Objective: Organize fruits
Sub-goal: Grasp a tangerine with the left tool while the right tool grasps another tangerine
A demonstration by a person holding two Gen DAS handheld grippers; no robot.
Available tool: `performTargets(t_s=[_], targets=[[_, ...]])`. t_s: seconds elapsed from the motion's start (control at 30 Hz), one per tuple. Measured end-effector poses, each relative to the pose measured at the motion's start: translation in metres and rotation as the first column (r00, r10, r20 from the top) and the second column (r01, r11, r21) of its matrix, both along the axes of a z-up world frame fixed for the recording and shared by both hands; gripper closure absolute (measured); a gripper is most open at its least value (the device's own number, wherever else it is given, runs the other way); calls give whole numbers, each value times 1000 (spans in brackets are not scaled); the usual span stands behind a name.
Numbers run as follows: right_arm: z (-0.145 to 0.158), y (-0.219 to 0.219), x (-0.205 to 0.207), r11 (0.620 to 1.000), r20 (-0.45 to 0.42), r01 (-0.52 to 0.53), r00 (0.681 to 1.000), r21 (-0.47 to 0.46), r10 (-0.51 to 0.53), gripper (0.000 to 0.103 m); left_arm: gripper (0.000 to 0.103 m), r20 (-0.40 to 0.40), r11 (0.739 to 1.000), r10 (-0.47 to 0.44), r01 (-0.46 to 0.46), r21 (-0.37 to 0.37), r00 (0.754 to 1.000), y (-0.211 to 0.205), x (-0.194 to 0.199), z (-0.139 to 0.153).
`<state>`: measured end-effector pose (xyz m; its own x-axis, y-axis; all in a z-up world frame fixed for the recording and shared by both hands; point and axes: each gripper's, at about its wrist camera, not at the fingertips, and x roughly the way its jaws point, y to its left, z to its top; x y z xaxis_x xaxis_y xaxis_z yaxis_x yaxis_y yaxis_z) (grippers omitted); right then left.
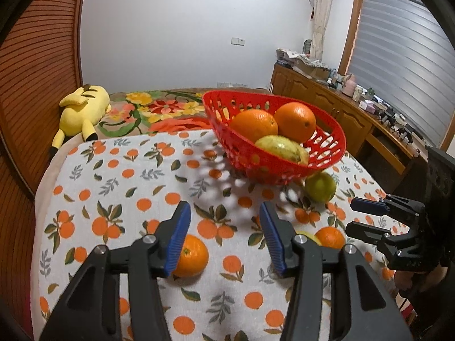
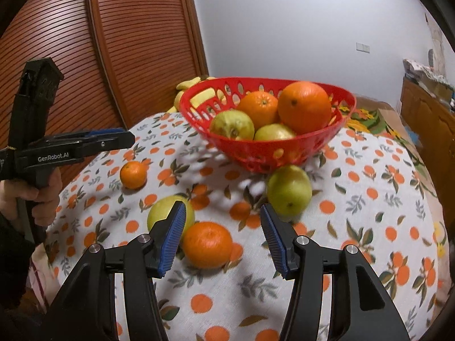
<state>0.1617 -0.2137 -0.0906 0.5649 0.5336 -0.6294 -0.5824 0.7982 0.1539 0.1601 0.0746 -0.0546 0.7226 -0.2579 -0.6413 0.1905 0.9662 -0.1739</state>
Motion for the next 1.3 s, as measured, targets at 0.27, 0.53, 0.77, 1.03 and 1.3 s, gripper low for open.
performTargets(t_s=[0.27, 0.53, 0.77, 1.03, 1.3], targets=[[-15, 5, -8, 1000, -29, -4, 1000, -4, 4, 48, 52, -36, 1000, 11, -10, 16, 999, 3, -14, -15], [-23, 12, -6, 1000, -57, -4, 998, -7, 4, 49, 51, -57, 1000, 14, -12, 25, 998, 9, -24, -25], [-26, 16, -3, 1000, -74, 4, 997, -27, -6, 50, 51, -64, 1000, 22, -21, 19, 998, 15, -26, -28], [-30, 14, 0, 1000, -105, 8, 994, -22, -10, 56, 51, -71, 1000, 21, -19, 22, 997, 15, -26, -33], [-29, 12, -5, 1000, -89, 9, 996, -28, -11, 58, 51, -90, 999, 28, -25, 32, 996, 13, -21, -39]])
